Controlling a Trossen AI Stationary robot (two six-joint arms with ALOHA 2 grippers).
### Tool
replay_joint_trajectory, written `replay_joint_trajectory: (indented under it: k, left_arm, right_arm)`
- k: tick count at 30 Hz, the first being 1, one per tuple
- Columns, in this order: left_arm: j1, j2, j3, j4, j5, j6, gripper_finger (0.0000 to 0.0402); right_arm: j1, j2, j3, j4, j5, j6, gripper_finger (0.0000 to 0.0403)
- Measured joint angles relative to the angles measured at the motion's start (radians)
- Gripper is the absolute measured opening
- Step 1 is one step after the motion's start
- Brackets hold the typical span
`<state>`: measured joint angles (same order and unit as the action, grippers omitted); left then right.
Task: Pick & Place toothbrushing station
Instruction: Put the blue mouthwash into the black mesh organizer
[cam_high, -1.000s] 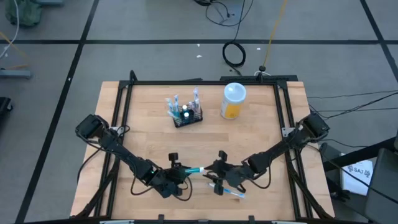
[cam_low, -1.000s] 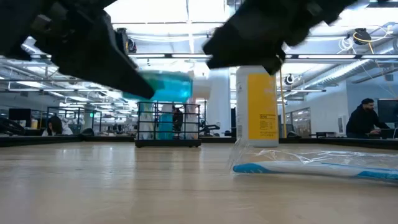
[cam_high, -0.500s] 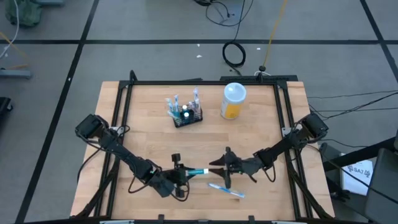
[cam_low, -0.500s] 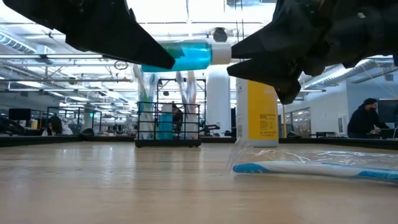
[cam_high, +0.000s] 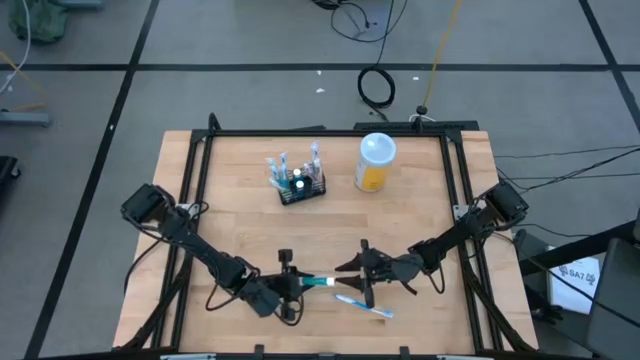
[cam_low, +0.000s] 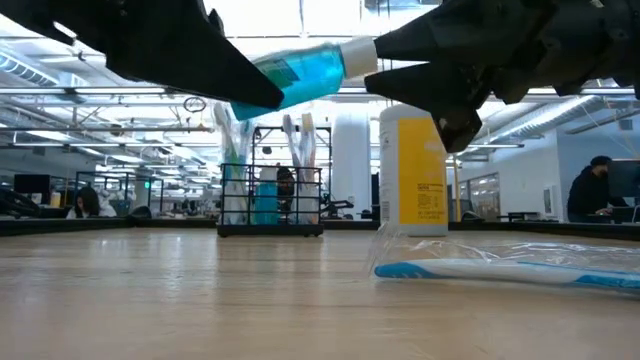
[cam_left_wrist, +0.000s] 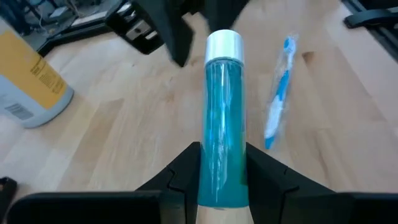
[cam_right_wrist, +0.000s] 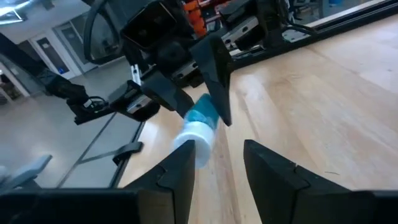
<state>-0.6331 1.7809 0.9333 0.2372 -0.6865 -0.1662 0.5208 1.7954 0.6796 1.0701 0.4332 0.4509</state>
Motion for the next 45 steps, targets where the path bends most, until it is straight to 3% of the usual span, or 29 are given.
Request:
replay_joint_trajectory:
  k: [7, 17, 30, 40, 45]
  left_arm:
    - [-0.028, 0.000, 0.000, -0.005, -0.064, 0.007, 0.0103]
    - [0.008, 0.000, 0.000, -0.007, -0.066, 0.002, 0.0103]
    - [0.111, 0.000, 0.001, 0.077, 0.129, 0.006, 0.0104]
    - [0.102, -0.002, 0.002, 0.007, 0.135, 0.071, 0.0104]
    - [0.105, -0.002, 0.002, 0.006, 0.135, 0.060, 0.0104]
  right_arm:
    - [0.012, 0.000, 0.000, -0.028, 0.006, -0.027, 0.0132]
    - [0.012, 0.000, 0.000, -0.027, 0.007, -0.028, 0.0132]
    - [-0.011, 0.000, 0.000, 0.005, 0.008, -0.023, 0.0132]
    - [-0.012, 0.000, 0.000, -0.002, 0.007, -0.024, 0.0131]
    - [-0.016, 0.000, 0.000, -0.020, 0.006, -0.019, 0.0112]
